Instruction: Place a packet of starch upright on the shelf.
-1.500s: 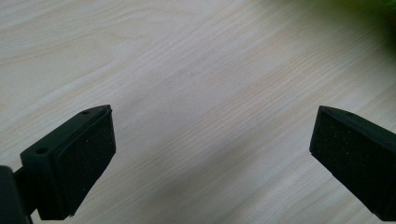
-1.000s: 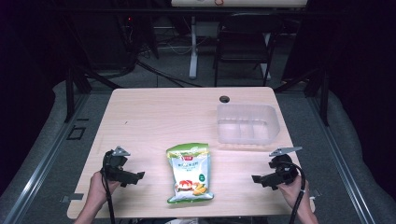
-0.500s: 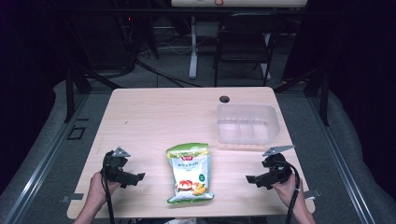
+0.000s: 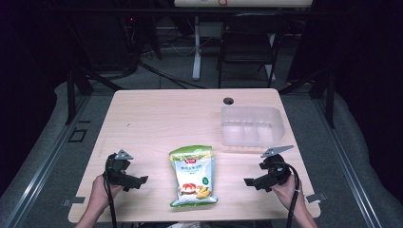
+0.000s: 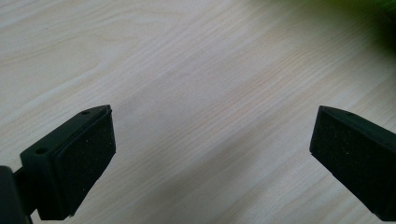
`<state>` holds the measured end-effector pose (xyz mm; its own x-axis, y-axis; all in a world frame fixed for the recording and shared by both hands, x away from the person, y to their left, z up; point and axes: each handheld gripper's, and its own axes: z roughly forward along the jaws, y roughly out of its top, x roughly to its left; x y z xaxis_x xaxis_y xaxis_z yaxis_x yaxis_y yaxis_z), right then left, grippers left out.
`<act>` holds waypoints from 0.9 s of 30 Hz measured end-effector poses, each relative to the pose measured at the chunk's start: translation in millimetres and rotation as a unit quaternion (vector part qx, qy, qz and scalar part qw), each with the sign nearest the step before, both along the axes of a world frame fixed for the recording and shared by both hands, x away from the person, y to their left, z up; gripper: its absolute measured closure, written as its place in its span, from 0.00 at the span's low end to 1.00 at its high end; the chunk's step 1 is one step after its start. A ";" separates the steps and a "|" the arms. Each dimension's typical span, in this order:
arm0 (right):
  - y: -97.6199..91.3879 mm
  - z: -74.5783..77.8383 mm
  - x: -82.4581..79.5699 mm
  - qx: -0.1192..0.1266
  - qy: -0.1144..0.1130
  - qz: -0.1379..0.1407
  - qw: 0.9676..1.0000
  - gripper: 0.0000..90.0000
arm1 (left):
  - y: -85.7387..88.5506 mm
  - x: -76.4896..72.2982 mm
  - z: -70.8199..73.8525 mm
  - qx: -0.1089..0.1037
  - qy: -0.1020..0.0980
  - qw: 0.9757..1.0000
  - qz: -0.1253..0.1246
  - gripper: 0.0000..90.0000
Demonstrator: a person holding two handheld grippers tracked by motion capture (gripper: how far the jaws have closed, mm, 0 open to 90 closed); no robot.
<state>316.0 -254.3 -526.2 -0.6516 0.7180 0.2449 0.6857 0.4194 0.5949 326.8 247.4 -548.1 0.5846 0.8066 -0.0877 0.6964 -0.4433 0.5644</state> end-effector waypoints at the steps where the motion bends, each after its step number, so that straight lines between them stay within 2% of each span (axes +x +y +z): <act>1: 1.9 -0.4 0.5 0.001 -0.002 0.001 1.000 0.02 | -0.1 0.1 -0.1 0.000 0.000 1.000 -0.001 0.00; 10: 10.9 -0.1 2.4 -0.003 0.004 0.017 1.000 0.02 | -0.1 -0.1 0.0 0.000 0.000 1.000 0.000 0.00; 13: 14.6 0.8 4.0 0.009 0.007 0.022 1.000 0.03 | -0.3 0.0 0.0 0.001 -0.001 1.000 0.001 0.00; 23: 31.5 2.7 10.5 0.010 0.009 0.042 0.999 0.03 | 0.2 -0.1 0.3 0.003 0.000 1.000 -0.001 0.00; 27: 39.7 1.0 14.6 0.015 0.018 0.052 0.998 0.03 | 0.3 -0.1 0.4 0.005 0.001 1.000 -0.002 0.00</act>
<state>330.5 -214.6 -525.2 -0.7130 0.6388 0.2891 0.6600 0.4723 0.5842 326.7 247.7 -547.7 0.5875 0.8051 -0.0816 0.6959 -0.4512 0.5587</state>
